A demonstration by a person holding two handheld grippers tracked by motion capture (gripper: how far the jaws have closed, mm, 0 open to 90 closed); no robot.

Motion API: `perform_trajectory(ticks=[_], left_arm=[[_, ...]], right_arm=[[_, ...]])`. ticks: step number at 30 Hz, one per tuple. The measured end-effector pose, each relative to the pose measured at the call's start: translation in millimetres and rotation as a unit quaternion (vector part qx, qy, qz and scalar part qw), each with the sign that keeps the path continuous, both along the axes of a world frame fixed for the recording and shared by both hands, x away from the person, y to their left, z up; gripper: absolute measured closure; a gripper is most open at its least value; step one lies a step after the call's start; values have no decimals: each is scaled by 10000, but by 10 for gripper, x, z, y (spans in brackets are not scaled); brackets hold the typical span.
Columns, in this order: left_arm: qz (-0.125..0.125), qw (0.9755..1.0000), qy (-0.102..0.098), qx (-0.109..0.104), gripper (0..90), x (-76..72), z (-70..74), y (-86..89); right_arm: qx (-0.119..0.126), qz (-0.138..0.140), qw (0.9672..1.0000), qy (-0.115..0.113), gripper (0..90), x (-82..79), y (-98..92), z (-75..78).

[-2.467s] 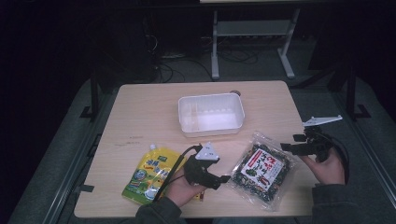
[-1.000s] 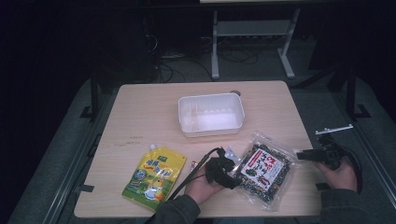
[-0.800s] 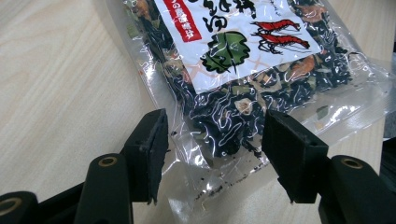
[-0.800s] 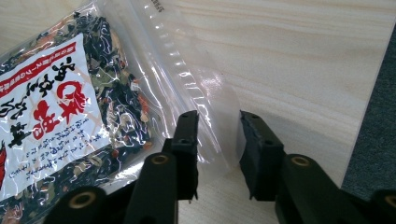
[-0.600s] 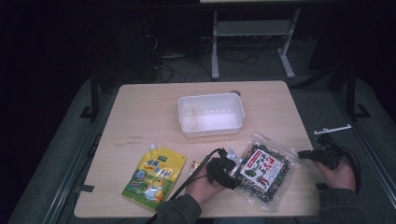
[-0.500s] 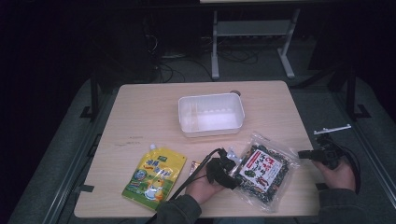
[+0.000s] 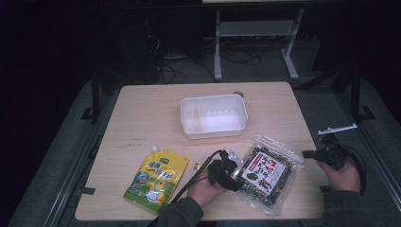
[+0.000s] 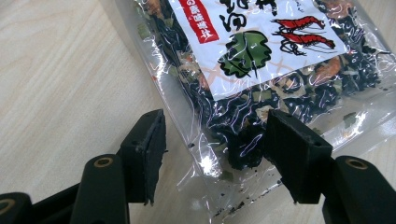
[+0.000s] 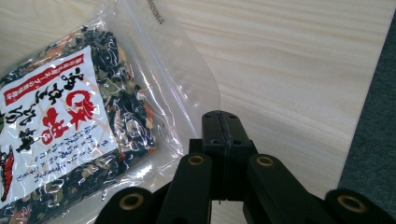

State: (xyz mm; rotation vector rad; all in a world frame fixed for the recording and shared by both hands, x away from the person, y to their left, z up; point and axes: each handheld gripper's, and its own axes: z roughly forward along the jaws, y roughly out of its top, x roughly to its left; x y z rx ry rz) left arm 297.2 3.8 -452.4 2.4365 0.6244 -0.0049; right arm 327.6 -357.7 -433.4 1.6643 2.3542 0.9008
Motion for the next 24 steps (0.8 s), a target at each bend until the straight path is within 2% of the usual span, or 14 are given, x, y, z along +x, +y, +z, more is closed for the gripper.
perform_trajectory(ticks=[4, 5, 7, 8, 12, 13, 20, 24], left_arm=[[3, 10000, 13, 20, 353, 15, 8, 21], [24, 10000, 40, -11, 330, 25, 16, 36], [43, 10000, 61, -66, 317, 32, 19, 45], [25, 9999, 105, -107, 315, 44, 25, 59], [75, 9996, 154, -207, 274, 66, 33, 79], [139, 9993, 179, -307, 258, 86, 42, 97], [211, 9978, 339, -526, 215, 137, 48, 135], [216, 9963, 460, -700, 214, 176, 49, 154]], right_arm=[[-39, 41, 9999, -99, 898, -28, 26, 80], [-69, 57, 9998, -181, 898, -49, 43, 144], [-77, 67, 9997, -218, 898, -58, 51, 169], [-108, 102, 9994, -321, 898, -81, 75, 240], [-140, 131, 9990, -407, 899, -113, 104, 323], [-138, 173, 9985, -503, 899, -135, 112, 385], [-180, 242, 9966, -762, 899, -227, 151, 608], [-117, 380, 9937, -1051, 899, -325, 194, 818]])
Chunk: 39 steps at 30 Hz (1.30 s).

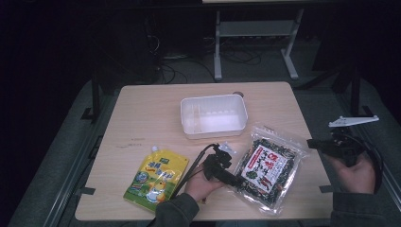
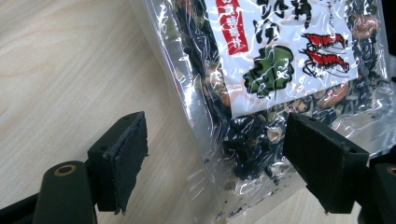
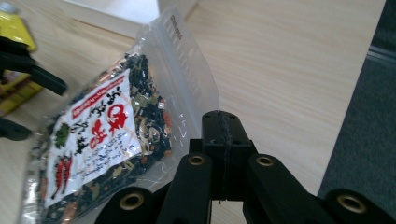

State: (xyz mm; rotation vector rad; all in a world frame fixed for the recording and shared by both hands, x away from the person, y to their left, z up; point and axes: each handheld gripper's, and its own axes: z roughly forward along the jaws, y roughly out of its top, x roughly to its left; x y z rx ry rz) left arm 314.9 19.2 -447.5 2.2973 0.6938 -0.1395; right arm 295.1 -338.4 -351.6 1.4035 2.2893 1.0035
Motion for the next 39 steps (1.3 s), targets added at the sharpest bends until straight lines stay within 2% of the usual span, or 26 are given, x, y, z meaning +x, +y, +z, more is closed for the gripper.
perform_trajectory(ticks=[1, 2, 4, 5, 9, 10, 13, 18, 19, 25, 26, 29, 30, 32, 36, 39], left_arm=[[0, 10000, 0, 0, 214, 0, 0, 0], [17, 10000, 55, -53, 213, 6, -4, 0], [-6, 9998, 153, -137, 211, 31, -11, 10], [-3, 9996, 196, -199, 210, 43, -15, 15], [6, 9990, 309, -321, 215, 84, -23, 32], [-46, 9984, 411, -378, 224, 101, -35, 36], [-59, 9983, 432, -381, 234, 112, -42, 38], [-133, 9969, 575, -520, 245, 128, -50, 48], [-227, 9955, 641, -659, 305, 133, -39, 65], [-274, 9940, 679, -807, 408, 156, -18, 140], [-289, 9933, 671, -898, 493, 159, -11, 178], [-331, 9927, 637, -964, 543, 160, -4, 207], [-362, 9930, 524, -993, 604, 141, 8, 225], [-409, 9933, 489, -963, 656, 126, 21, 229], [-453, 9930, 425, -1000, 689, 110, 33, 259], [-487, 9940, 153, -971, 696, 71, 64, 270]], right_arm=[[0, 0, 10000, 0, 899, 0, 0, 0], [25, 84, 9999, -132, 899, -41, 34, 90], [42, 109, 9998, -170, 899, -54, 47, 116], [80, 196, 9994, -263, 899, -88, 81, 189], [157, 347, 9985, -399, 899, -131, 134, 282], [189, 384, 9982, -422, 899, -139, 149, 300], [263, 515, 9972, -481, 899, -151, 195, 338], [292, 646, 9960, -551, 899, -160, 268, 386], [299, 701, 9954, -589, 899, -164, 297, 408], [461, 775, 9938, -644, 900, -164, 310, 429], [532, 786, 9934, -650, 900, -164, 300, 429], [586, 801, 9927, -681, 900, -165, 292, 434], [605, 807, 9924, -706, 900, -160, 295, 435], [588, 807, 9925, -704, 900, -149, 312, 425], [530, 814, 9927, -716, 900, -129, 327, 411], [599, 824, 9922, -716, 896, -100, 291, 409]])
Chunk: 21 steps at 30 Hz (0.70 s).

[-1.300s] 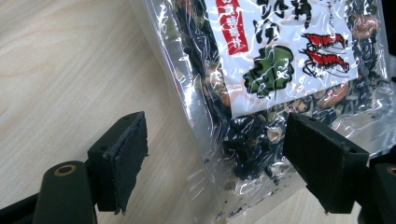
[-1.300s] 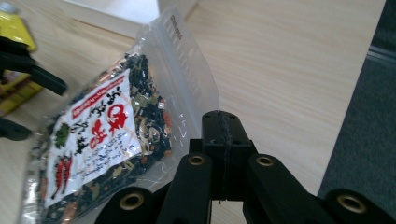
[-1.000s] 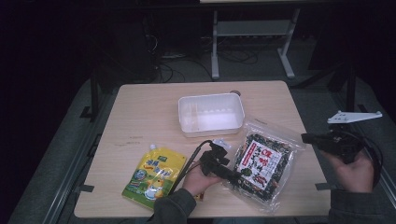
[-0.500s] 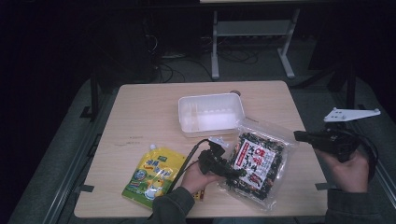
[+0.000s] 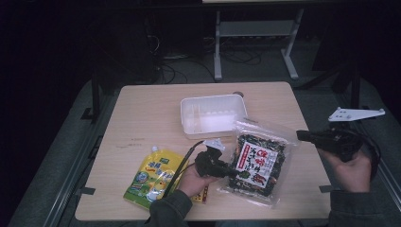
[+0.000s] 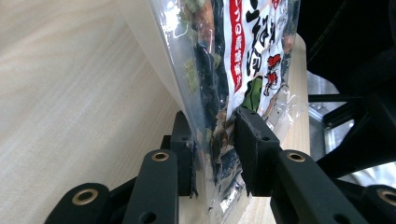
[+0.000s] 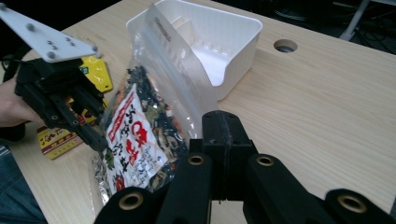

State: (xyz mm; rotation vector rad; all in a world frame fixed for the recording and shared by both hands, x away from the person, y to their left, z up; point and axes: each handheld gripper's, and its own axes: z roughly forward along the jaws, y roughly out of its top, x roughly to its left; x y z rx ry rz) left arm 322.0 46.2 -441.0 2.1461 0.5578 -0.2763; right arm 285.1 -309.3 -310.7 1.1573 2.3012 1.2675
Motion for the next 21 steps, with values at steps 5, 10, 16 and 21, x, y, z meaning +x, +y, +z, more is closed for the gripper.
perform_trajectory(ticks=[5, 10, 16, 21], left_arm=[[-33, 9998, -197, 5, 718, -38, 36, -8], [-25, 9996, -263, 63, 720, -47, 36, -14], [-16, 9994, -330, 118, 722, -49, 31, -16], [-31, 9991, -400, 118, 724, -56, 38, -20]], right_arm=[[52, 21, 10000, 59, 760, 46, -63, -32], [236, 32, 9995, 188, 606, 99, -117, -127], [408, 135, 9985, 344, 449, 152, -119, -302], [495, 297, 9966, 596, 391, 233, -63, -475]])
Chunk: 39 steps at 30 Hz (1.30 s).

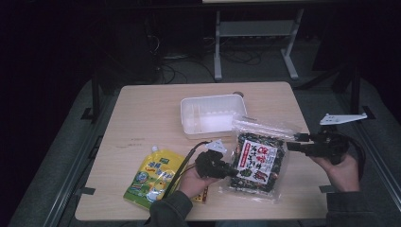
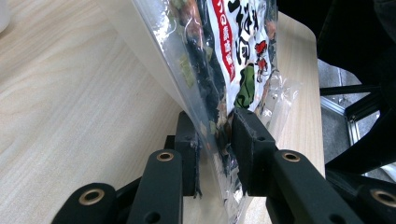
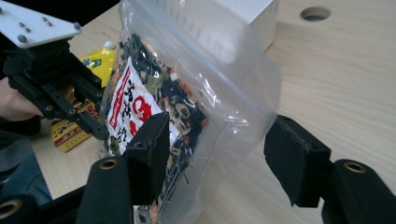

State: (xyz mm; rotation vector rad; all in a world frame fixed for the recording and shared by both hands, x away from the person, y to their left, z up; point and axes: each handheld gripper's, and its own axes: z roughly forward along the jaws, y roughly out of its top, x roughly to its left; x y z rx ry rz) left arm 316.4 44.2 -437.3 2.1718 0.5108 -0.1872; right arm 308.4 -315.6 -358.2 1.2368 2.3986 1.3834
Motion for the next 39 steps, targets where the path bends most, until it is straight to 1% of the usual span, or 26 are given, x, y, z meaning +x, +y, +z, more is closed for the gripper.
perform_trajectory(ticks=[2, 4, 6, 8, 10, 14, 17, 20, 21, 22, 24, 25, 27, 30, 31, 32, 33, 34, 35, 37, 38, 39], left_arm=[[-8, 10000, -14, 13, 724, 0, 2, 0], [-10, 10000, -15, 19, 724, -3, 6, -2], [-15, 10000, -25, 23, 724, -4, 8, -2], [-26, 10000, -41, 17, 724, -8, 13, -5], [-38, 10000, -59, 23, 724, -9, 17, -5], [-57, 9999, -84, 32, 724, -13, 26, -6], [-64, 9999, -98, 40, 724, -12, 27, 1], [-109, 9998, -135, 33, 725, -13, 36, 11], [-116, 9998, -149, 13, 726, -15, 42, 11], [-131, 9998, -158, -6, 726, -16, 46, 11], [-137, 9997, -184, 21, 726, -19, 52, 13], [-137, 9997, -184, 21, 725, -19, 52, 13], [-138, 9998, -170, 2, 722, -10, 53, 37], [-35, 9997, -237, -13, 692, -4, 73, 80], [-35, 9997, -237, -13, 680, -4, 73, 80], [-5, 9996, -267, -20, 666, 1, 85, 98], [-5, 9996, -267, -20, 651, 1, 85, 98], [60, 9995, -305, 27, 631, 3, 88, 109], [60, 9995, -305, 27, 613, 3, 88, 109], [103, 9995, -285, 2, 599, 6, 87, 127], [139, 9994, -322, -27, 583, 1, 98, 143], [139, 9994, -322, -27, 571, 1, 98, 143]], right_arm=[[18, 29, 10000, 24, 387, 12, 11, -29], [112, 158, 9997, 141, 386, 39, 50, -106], [130, 198, 9996, 159, 386, 46, 61, -124], [196, 335, 9989, 261, 389, 75, 111, -180], [204, 366, 9987, 278, 395, 81, 124, -190], [228, 554, 9976, 351, 427, 112, 208, -231], [218, 575, 9975, 350, 448, 115, 221, -230], [363, 680, 9964, 360, 502, 122, 219, -220], [392, 733, 9958, 370, 531, 125, 229, -218], [435, 838, 9947, 417, 551, 129, 248, -218], [426, 999, 9930, 459, 592, 133, 308, -216], [426, 999, 9930, 459, 592, 133, 308, -216], [533, 1100, 9914, 465, 636, 137, 332, -182], [781, 1239, 9878, 524, 696, 136, 322, -144], [781, 1239, 9878, 524, 696, 136, 322, -144], [950, 1346, 9849, 531, 718, 117, 319, -117], [960, 1369, 9846, 520, 726, 111, 323, -111], [1001, 1433, 9832, 522, 740, 101, 329, -99], [1001, 1433, 9832, 522, 740, 101, 329, -99], [1058, 1516, 9814, 519, 751, 85, 342, -76], [1027, 1565, 9813, 456, 755, 66, 363, -43], [1027, 1565, 9813, 456, 755, 66, 363, -43]])
